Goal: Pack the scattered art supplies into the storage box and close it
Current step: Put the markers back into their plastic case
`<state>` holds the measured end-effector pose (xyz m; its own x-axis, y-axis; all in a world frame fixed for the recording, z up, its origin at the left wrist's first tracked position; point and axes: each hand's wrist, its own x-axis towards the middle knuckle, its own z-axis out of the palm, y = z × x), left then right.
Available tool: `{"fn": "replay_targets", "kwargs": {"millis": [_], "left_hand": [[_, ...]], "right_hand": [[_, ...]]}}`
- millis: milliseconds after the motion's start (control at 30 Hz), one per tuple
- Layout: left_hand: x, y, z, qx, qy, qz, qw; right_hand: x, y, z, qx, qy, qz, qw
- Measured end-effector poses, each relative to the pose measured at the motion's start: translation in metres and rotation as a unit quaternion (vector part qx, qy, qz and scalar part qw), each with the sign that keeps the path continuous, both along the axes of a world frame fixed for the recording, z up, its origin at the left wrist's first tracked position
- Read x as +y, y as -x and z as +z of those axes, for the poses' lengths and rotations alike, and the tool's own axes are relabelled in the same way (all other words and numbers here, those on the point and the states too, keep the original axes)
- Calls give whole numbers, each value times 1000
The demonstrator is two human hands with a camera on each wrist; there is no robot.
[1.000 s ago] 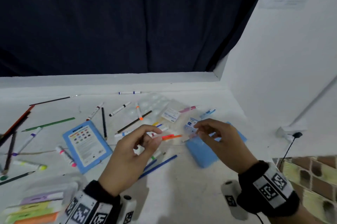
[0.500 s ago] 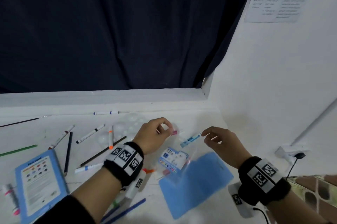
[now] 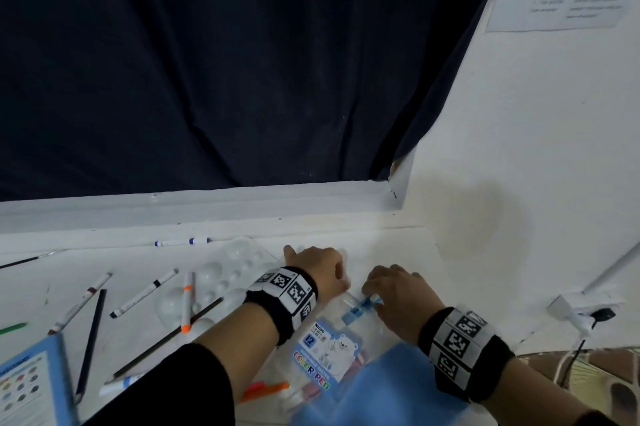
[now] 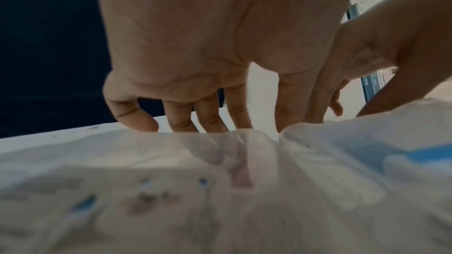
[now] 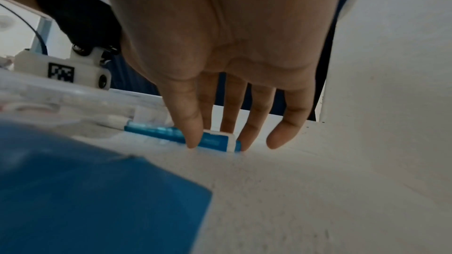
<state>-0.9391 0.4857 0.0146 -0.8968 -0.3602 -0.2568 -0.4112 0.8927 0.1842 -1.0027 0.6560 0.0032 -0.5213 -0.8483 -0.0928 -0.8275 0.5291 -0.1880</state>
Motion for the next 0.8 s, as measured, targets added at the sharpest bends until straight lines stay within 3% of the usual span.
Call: {"fn": "replay_targets", "kwargs": {"millis": [333,500,667,800], "left_hand": [[5,-9,6,-9,21,-1,1000],[2,-32,20,142,-50,-35,988],[1,-75,44,297,-186,-26,936],[11,-121,75,418,-315,7,852]], "right_hand": [[14,-15,25,88,-42,-28,995],[27,-28,45,51,3,-77,996],[37,-53,62,-12,123,-76,989],[40,-84,75,-62,241,-74,966]]}}
